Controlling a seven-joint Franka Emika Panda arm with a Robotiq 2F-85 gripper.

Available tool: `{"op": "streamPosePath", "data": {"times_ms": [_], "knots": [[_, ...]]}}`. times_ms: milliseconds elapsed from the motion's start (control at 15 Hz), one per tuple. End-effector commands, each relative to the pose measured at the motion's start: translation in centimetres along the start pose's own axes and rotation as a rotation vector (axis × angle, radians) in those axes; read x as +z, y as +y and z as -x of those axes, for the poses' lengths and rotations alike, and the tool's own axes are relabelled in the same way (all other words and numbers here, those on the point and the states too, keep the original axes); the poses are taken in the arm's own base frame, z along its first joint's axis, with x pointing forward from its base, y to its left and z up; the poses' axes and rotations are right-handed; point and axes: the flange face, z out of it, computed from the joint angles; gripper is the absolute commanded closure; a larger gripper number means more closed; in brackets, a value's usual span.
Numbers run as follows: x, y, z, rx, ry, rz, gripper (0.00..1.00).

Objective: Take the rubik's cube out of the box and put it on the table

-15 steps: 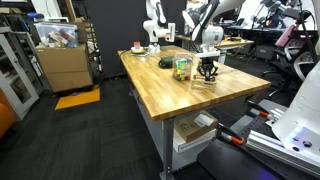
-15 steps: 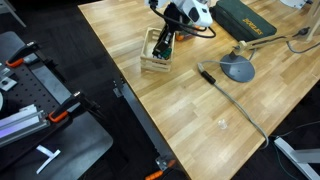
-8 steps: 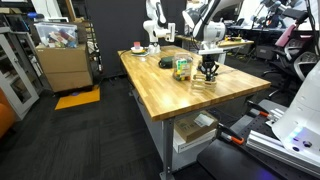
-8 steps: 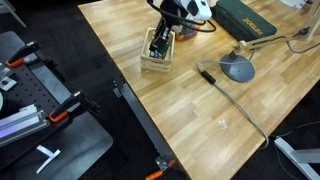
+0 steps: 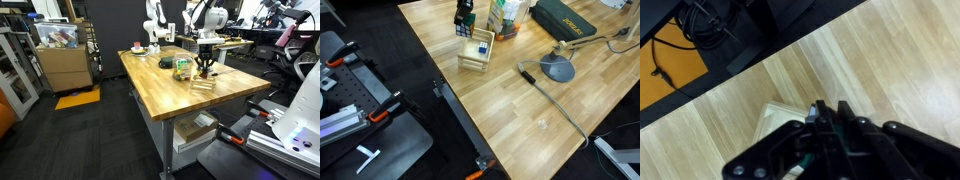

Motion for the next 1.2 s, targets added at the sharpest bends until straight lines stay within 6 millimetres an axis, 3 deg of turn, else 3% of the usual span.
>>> {"op": "streamPosePath", "data": {"times_ms": [0, 200, 400, 600, 800, 867, 933, 1000, 1133], "knots": [[-1.1, -2.3, 3.6, -0.131, 0.069, 0.036, 0.96], [0.9, -6.4, 6.1, -0.248, 0.054, 0.121, 0.96], [5.4, -9.8, 7.3, -0.323, 0.033, 0.227, 0.96], [9.6, -11.9, 7.6, -0.357, 0.023, 0.303, 0.96], [12.1, -13.4, 7.3, -0.366, 0.017, 0.345, 0.96], [12.4, -13.9, 7.2, -0.373, 0.019, 0.355, 0.84], [12.5, -14.3, 7.2, -0.377, 0.020, 0.359, 0.58], [12.2, -14.8, 7.2, -0.383, 0.024, 0.360, 0.58], [12.2, -14.7, 7.4, -0.385, 0.021, 0.334, 0.47]]}}
